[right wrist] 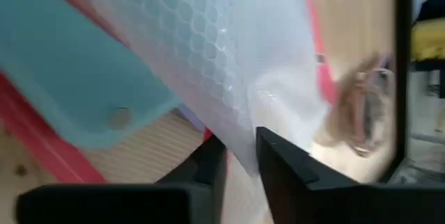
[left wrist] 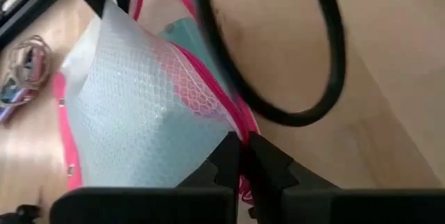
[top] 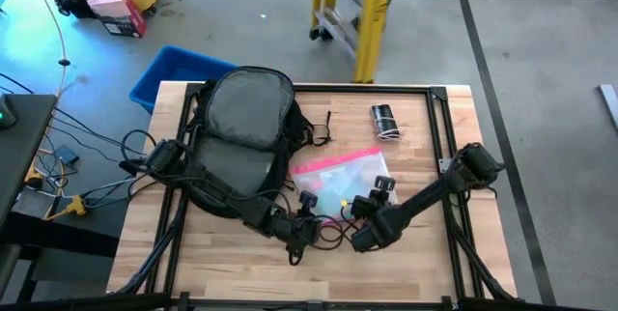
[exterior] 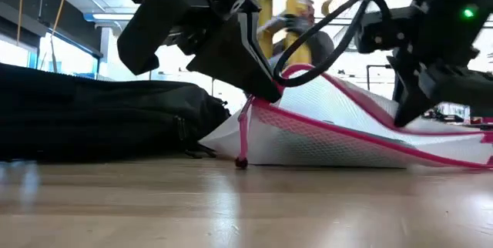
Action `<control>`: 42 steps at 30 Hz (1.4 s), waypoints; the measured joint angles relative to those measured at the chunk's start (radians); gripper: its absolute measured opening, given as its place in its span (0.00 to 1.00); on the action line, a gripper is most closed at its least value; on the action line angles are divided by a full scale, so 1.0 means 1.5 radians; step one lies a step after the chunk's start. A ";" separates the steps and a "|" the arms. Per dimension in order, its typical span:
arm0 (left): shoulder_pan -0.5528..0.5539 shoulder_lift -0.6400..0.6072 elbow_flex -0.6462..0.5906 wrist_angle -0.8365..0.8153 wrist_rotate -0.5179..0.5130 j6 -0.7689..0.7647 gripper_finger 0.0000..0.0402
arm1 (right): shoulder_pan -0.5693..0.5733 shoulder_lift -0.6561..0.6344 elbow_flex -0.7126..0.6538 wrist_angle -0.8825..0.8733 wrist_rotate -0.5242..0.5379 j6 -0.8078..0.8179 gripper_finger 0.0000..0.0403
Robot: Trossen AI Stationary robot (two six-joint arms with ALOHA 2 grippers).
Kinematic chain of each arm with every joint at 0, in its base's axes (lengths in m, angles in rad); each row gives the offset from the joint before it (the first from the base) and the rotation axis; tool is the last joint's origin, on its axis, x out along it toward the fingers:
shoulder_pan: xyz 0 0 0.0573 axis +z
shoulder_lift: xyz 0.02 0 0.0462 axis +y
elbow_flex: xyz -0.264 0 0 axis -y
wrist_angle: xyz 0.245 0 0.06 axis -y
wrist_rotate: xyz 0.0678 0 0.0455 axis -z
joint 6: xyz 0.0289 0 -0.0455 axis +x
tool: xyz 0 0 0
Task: Unpack backpack
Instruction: Remove the blue calculator in the pink zip bag
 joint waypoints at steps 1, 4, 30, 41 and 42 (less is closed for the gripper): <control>-0.002 0.000 0.001 0.000 -0.004 0.000 0.00 | 0.000 0.000 0.014 -0.021 0.003 0.000 0.22; -0.008 0.000 0.003 -0.003 -0.007 0.000 0.00 | 0.000 0.000 0.058 -0.064 0.017 -0.013 0.33; -0.069 -0.007 0.004 -0.045 -0.205 -0.111 0.26 | 0.123 0.021 -0.007 0.479 0.040 -0.215 0.55; 0.151 -0.014 -0.011 -0.102 -0.025 -0.170 0.26 | 0.054 0.045 -0.011 0.449 0.076 -0.267 0.55; 0.169 -0.014 -0.021 -0.096 0.011 -0.172 0.26 | 0.051 0.045 -0.011 0.445 0.084 -0.267 0.55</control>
